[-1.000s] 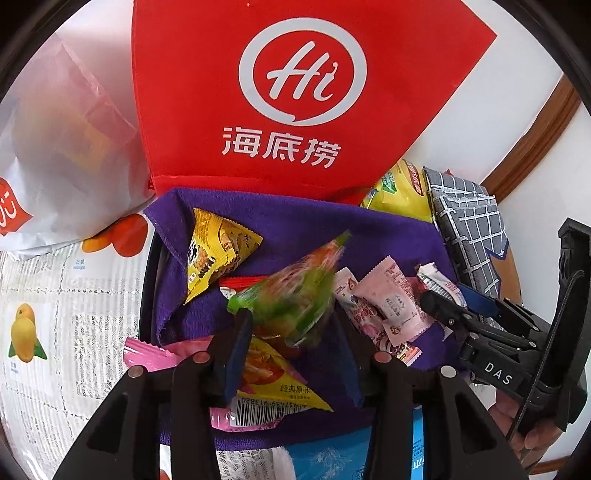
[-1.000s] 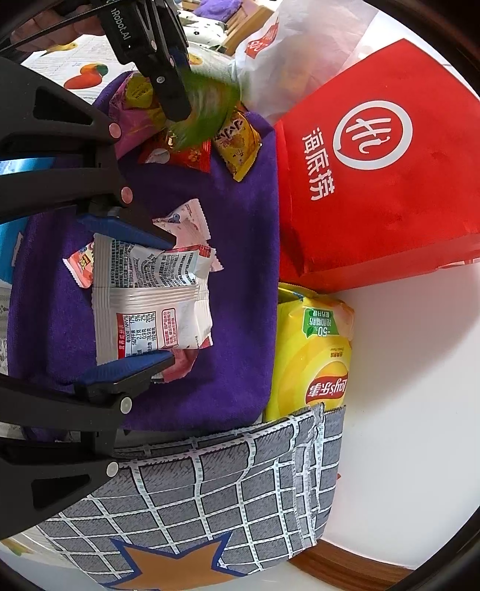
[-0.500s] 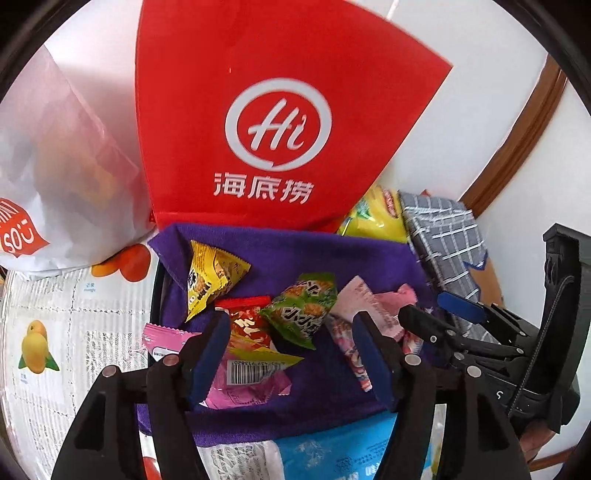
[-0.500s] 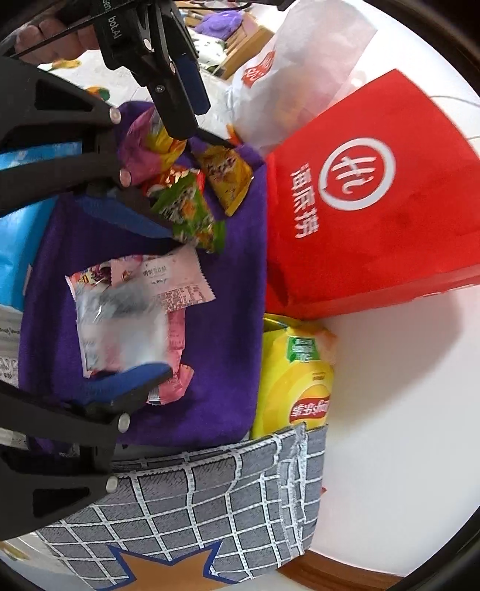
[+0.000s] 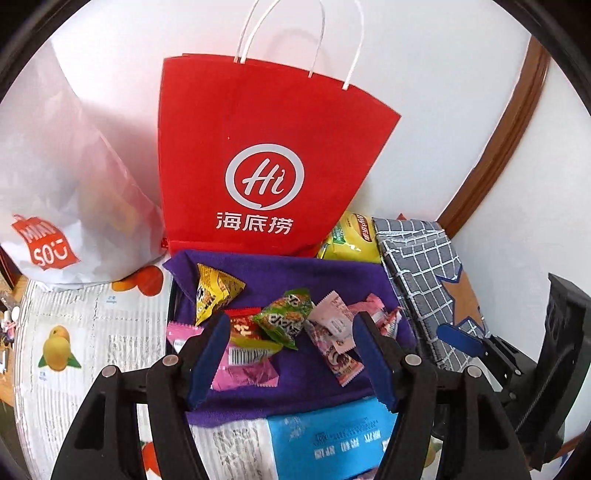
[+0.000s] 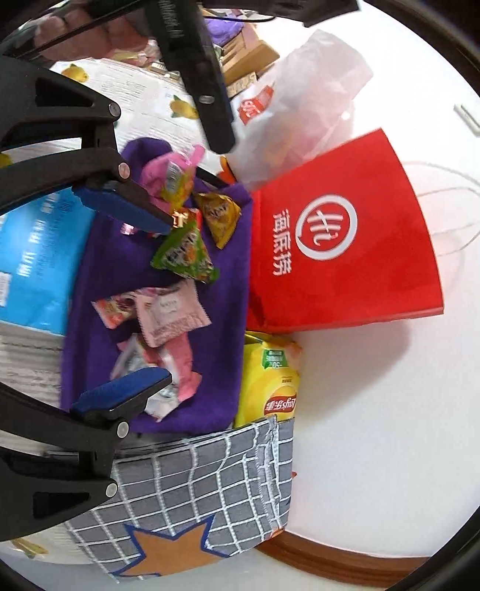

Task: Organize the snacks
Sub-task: 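Move both tools back toward the loose snacks beside the tissue pack, then grasp the pink peach packet with the right tool while the left grasps the blue packet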

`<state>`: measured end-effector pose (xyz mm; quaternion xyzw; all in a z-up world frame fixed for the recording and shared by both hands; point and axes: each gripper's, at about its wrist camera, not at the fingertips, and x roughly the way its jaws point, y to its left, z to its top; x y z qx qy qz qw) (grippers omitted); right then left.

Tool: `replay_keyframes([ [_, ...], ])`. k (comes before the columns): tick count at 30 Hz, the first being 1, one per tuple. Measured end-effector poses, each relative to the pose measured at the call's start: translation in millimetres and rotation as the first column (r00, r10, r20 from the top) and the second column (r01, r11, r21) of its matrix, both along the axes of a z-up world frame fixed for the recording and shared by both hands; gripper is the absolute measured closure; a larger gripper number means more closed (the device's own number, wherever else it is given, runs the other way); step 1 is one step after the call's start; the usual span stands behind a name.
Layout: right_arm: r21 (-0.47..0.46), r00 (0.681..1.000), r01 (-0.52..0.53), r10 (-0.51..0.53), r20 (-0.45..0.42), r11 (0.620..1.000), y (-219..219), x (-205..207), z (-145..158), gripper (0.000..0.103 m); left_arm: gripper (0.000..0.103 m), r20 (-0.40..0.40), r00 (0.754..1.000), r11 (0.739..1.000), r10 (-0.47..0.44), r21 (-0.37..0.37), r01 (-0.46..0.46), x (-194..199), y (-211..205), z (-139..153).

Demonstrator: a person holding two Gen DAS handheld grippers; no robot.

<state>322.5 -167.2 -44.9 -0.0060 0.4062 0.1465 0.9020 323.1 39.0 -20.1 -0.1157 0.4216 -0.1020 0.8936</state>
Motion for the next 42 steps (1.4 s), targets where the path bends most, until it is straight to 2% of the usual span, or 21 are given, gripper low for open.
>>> replay_keyframes([
  [8,0.017,0.998,0.065,-0.065,0.026,0.998,-15,-48,7,0.028,0.036,-0.003,1.000,1.000,0.014,0.024,-0.014,-42,8,3],
  [13,0.012,0.998,0.059,-0.059,0.022,0.998,-17,-74,5,0.028,0.036,0.016,0.999,0.997,0.038,0.062,-0.039,-74,14,4],
  [19,-0.014,0.999,0.045,-0.045,0.021,0.999,-21,-107,-5,0.028,0.036,0.003,0.998,0.996,0.060,0.062,-0.060,-102,21,-8],
  [28,0.021,0.998,-0.006,0.007,-0.057,1.000,-19,-141,-52,0.028,0.036,-0.036,0.997,0.996,0.066,0.061,-0.064,-138,22,-42],
  [32,0.049,0.998,-0.023,0.025,-0.051,0.999,-11,-151,-71,0.028,0.036,-0.080,0.994,0.996,0.070,0.057,-0.065,-149,24,-66],
  [42,0.055,0.993,0.017,-0.010,-0.122,0.998,4,-141,-104,0.028,0.036,-0.137,0.988,0.996,0.072,0.060,-0.064,-168,35,-99],
])
